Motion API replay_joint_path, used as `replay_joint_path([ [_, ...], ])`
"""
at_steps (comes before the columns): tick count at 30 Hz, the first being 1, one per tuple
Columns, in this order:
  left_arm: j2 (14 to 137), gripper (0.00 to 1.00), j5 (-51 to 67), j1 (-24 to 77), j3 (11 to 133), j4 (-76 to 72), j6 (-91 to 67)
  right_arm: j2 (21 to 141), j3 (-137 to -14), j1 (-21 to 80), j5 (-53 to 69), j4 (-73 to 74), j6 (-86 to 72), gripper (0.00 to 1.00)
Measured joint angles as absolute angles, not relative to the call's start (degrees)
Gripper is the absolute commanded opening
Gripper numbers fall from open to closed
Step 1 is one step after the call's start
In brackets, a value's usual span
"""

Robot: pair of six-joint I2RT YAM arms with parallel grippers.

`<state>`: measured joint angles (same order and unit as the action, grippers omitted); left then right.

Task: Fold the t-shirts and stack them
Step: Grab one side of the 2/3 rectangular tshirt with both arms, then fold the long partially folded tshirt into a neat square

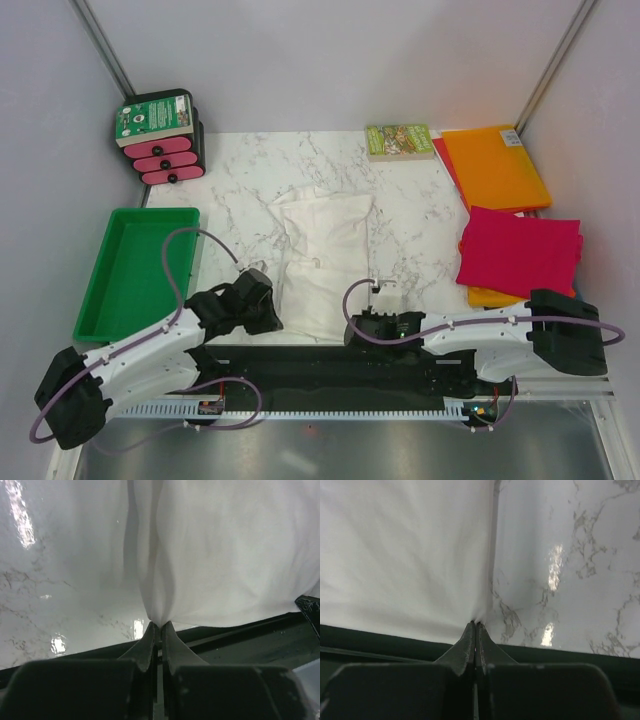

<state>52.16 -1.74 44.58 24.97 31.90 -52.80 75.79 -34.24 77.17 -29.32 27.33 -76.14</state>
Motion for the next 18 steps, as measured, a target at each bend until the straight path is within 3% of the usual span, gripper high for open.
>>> replay_joint_path([
  [10, 42.7, 0.02, -4.6, 48.1, 31.2, 40.1, -54.6, 74.0, -46.1, 82.1, -39.9, 42.2, -80.7, 0.0],
  [18, 51.0, 0.02, -11.0, 48.1, 44.1, 40.8, -53.0, 72.9, -54.5, 73.3, -46.4, 45.3, -74.3, 0.0],
])
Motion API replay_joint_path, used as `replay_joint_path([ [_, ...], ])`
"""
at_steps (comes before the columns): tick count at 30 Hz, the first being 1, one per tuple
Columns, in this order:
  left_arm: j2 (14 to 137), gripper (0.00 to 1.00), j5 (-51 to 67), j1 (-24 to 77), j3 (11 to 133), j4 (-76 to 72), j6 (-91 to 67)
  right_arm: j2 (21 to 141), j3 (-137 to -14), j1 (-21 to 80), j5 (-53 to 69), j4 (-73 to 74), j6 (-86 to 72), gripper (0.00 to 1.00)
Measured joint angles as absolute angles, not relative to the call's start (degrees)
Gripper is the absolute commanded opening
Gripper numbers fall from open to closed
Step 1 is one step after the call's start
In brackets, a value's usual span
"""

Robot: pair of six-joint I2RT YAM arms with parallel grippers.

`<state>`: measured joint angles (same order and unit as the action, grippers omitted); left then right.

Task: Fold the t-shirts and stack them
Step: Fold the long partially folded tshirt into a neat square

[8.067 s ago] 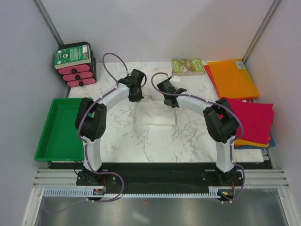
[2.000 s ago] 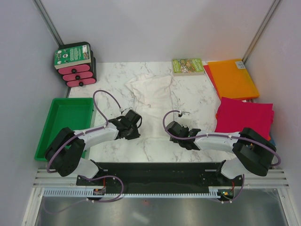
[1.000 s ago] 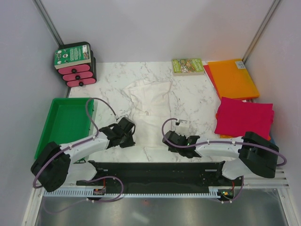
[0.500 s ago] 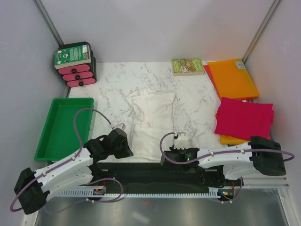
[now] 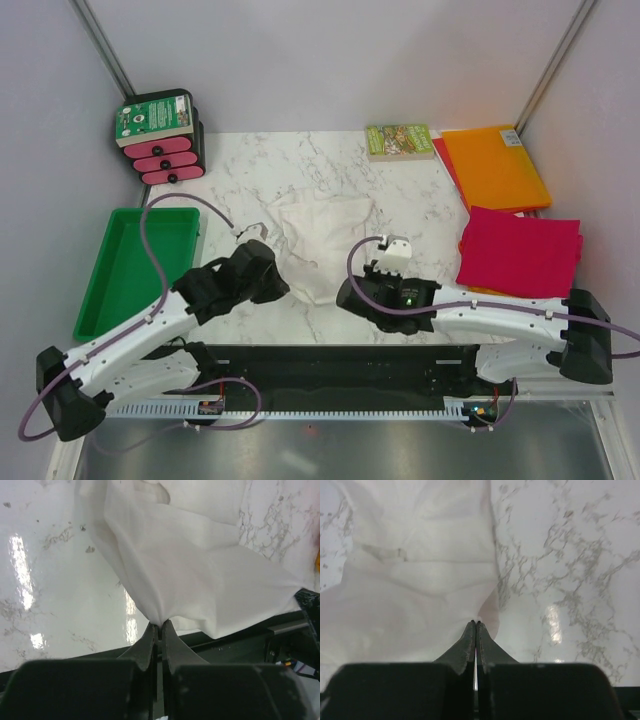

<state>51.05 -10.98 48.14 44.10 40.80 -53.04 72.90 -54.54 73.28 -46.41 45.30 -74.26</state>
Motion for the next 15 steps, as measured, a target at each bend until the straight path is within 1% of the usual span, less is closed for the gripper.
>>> replay_joint_path([
  [5, 60.4, 0.02, -14.5, 47.7, 49.6, 40.6, -49.9, 73.6, -54.9, 61.4, -45.7, 41.7, -64.7, 0.0],
  [7, 64.3, 0.02, -15.2, 46.6, 52.7, 40.3, -48.2, 75.7, -56.8, 56.2, -44.3, 39.4, -60.2, 0.0],
  [10, 70.6, 0.02, -15.9, 43.0, 58.7, 39.6, -45.2, 81.8, -62.5, 49.5, -41.8, 35.7, -53.4, 0.0],
  [15, 79.2, 0.02, -16.1, 36.1, 66.8, 38.2, -40.8, 93.0, -73.7, 42.8, -38.3, 31.7, -45.2, 0.0],
])
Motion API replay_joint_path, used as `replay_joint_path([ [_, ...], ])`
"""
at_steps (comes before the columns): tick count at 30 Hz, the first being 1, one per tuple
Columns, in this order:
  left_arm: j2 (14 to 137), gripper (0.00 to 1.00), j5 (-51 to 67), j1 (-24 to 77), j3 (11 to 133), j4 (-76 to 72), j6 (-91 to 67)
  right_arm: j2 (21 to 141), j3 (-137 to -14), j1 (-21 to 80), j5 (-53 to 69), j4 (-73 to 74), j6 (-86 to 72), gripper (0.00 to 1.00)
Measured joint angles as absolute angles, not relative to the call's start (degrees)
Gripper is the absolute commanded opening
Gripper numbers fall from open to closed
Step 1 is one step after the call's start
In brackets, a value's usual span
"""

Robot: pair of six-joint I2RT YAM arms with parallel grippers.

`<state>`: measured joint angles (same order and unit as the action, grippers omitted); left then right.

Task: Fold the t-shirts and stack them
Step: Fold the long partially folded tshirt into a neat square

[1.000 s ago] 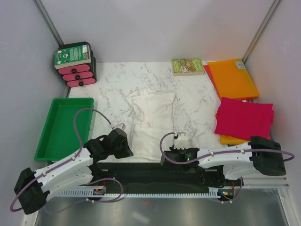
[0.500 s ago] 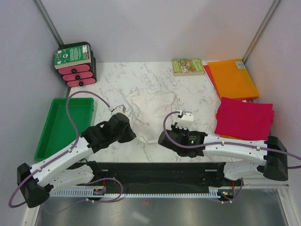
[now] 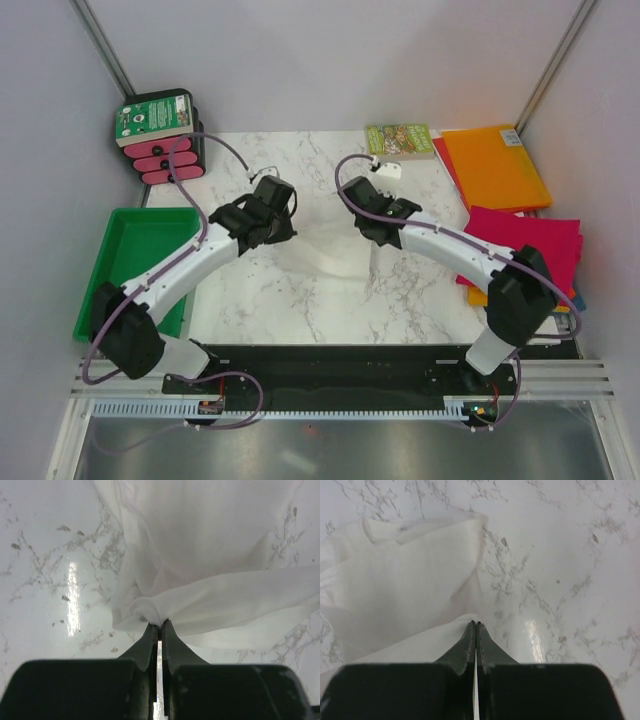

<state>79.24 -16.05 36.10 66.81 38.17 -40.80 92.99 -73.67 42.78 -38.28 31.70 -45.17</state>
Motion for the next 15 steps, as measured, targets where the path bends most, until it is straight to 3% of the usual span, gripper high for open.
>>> replay_joint_path([
  [15, 104.7, 0.02, -14.8, 26.5, 85.9, 36.9, -33.3, 116.4, -97.1, 33.4, -31.6, 28.6, -35.0, 0.0],
])
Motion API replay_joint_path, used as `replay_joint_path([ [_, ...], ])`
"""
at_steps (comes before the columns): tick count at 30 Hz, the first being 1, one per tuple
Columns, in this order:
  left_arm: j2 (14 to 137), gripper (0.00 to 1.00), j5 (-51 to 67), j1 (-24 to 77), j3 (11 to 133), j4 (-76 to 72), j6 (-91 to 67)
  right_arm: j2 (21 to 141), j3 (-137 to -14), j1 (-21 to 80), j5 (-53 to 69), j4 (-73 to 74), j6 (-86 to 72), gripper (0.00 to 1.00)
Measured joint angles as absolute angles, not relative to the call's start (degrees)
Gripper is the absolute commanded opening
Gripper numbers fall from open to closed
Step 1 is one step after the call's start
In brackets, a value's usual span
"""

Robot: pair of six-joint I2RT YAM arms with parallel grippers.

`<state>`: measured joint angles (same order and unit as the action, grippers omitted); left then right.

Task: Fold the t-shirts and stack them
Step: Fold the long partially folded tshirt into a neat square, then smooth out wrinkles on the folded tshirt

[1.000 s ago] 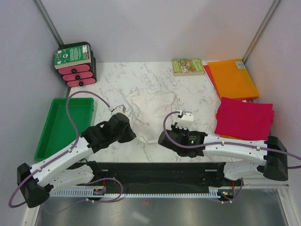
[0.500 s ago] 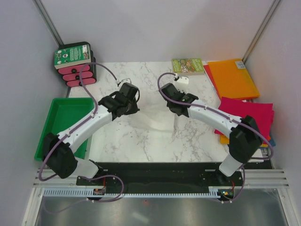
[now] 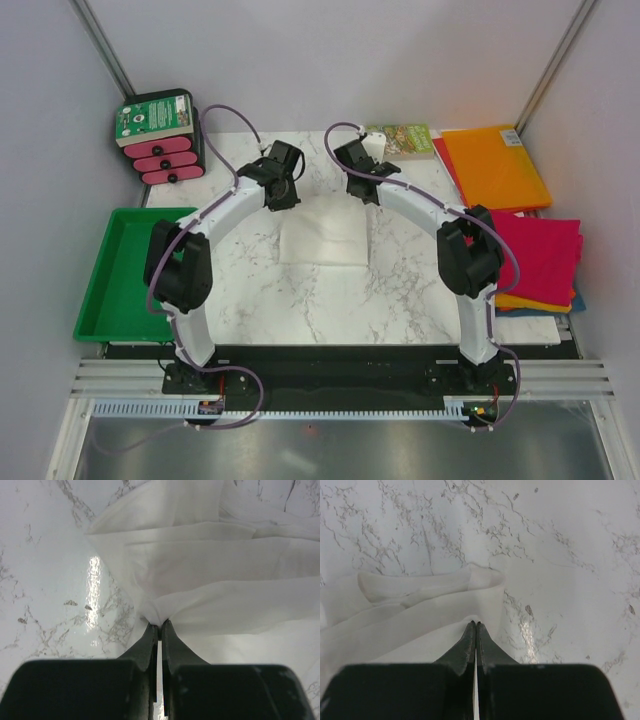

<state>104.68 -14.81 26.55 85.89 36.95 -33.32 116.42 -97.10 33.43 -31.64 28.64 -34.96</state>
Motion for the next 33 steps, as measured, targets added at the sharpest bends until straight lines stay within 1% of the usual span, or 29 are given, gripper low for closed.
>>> replay_joint_path([
  [10, 115.8, 0.02, -13.0, 23.6, 96.0, 36.9, -32.3, 126.6, -107.2, 29.8, -28.7, 28.3, -32.7, 0.0],
  [11, 117.5, 0.09, -12.8, 23.3, 97.5, 37.0, -32.2, 127.7, -108.4, 29.5, -28.4, 28.2, -32.5, 0.07],
  [12, 118.2, 0.27, -12.8, 23.0, 98.0, 36.9, -32.2, 128.8, -109.6, 29.3, -28.2, 28.1, -32.1, 0.18],
  [13, 119.4, 0.38, -12.7, 22.7, 99.0, 37.1, -32.1, 129.9, -110.9, 29.2, -28.0, 27.9, -31.8, 0.27],
  [14, 120.5, 0.5, -12.5, 22.4, 100.1, 37.3, -31.9, 130.7, -111.9, 29.1, -27.9, 27.4, -31.3, 0.41],
  [15, 121.4, 0.69, -12.6, 22.2, 101.1, 37.4, -31.7, 131.2, -112.2, 29.1, -27.8, 26.5, -30.8, 0.48],
  [16, 122.0, 0.75, -12.9, 21.9, 101.7, 37.1, -31.9, 131.3, -111.9, 29.1, -27.8, 25.6, -29.9, 0.54],
  [17, 122.1, 0.8, -13.1, 21.8, 101.7, 37.1, -31.6, 131.3, -111.8, 29.1, -27.9, 25.3, -30.2, 0.64],
  [18, 122.0, 0.84, -13.5, 21.8, 101.7, 37.2, -31.9, 130.5, -109.7, 29.1, -27.7, 22.2, -29.5, 0.68],
  [19, 121.7, 0.84, -13.7, 21.7, 101.6, 36.9, -31.9, 129.5, -108.0, 29.1, -27.8, 21.0, -29.4, 0.68],
  [20, 121.1, 0.84, -14.1, 21.6, 101.2, 36.3, -31.9, 128.0, -105.6, 29.3, -27.8, 20.0, -28.9, 0.67],
  [21, 120.2, 0.79, -14.5, 21.6, 100.6, 35.9, -31.9, 126.7, -103.5, 29.5, -27.8, 19.4, -28.5, 0.64],
  [22, 119.0, 0.76, -14.6, 21.8, 99.9, 35.4, -31.9, 125.4, -101.9, 29.6, -27.7, 18.9, -28.2, 0.46],
  [23, 117.3, 0.72, -14.5, 22.0, 98.7, 35.0, -31.9, 123.5, -99.5, 30.4, -27.1, 17.9, -28.1, 0.31],
  [24, 116.2, 0.61, -14.4, 22.2, 98.0, 34.9, -32.0, 122.3, -98.2, 30.9, -26.9, 17.6, -27.7, 0.18],
  [25, 114.6, 0.55, -13.8, 22.5, 96.8, 34.2, -32.1, 120.8, -96.1, 31.6, -26.3, 16.3, -28.1, 0.02],
  [26, 112.9, 0.51, -13.0, 22.9, 95.1, 33.4, -32.5, 119.3, -94.1, 32.4, -25.5, 15.7, -28.6, 0.0],
  [27, 111.8, 0.43, -12.6, 23.4, 93.9, 33.0, -32.9, 118.1, -92.1, 33.2, -24.9, 14.7, -29.2, 0.0],
  [29, 109.6, 0.36, -11.6, 24.9, 90.0, 31.1, -33.6, 116.5, -88.2, 34.6, -23.7, 13.5, -30.6, 0.0],
  [30, 108.9, 0.3, -11.3, 25.8, 87.8, 30.3, -33.8, 116.2, -86.3, 35.4, -23.1, 12.8, -31.4, 0.0],
  [31, 108.5, 0.28, -10.9, 26.9, 85.4, 29.3, -34.1, 116.2, -84.4, 36.1, -22.5, 12.3, -32.2, 0.0],
  [32, 108.4, 0.21, -10.4, 28.0, 83.1, 28.6, -34.5, 116.2, -82.5, 36.8, -21.9, 12.0, -32.9, 0.0],
  [33, 108.5, 0.18, -10.1, 29.0, 80.7, 28.1, -34.9, 116.2, -80.5, 37.2, -21.4, 11.9, -33.6, 0.0],
])
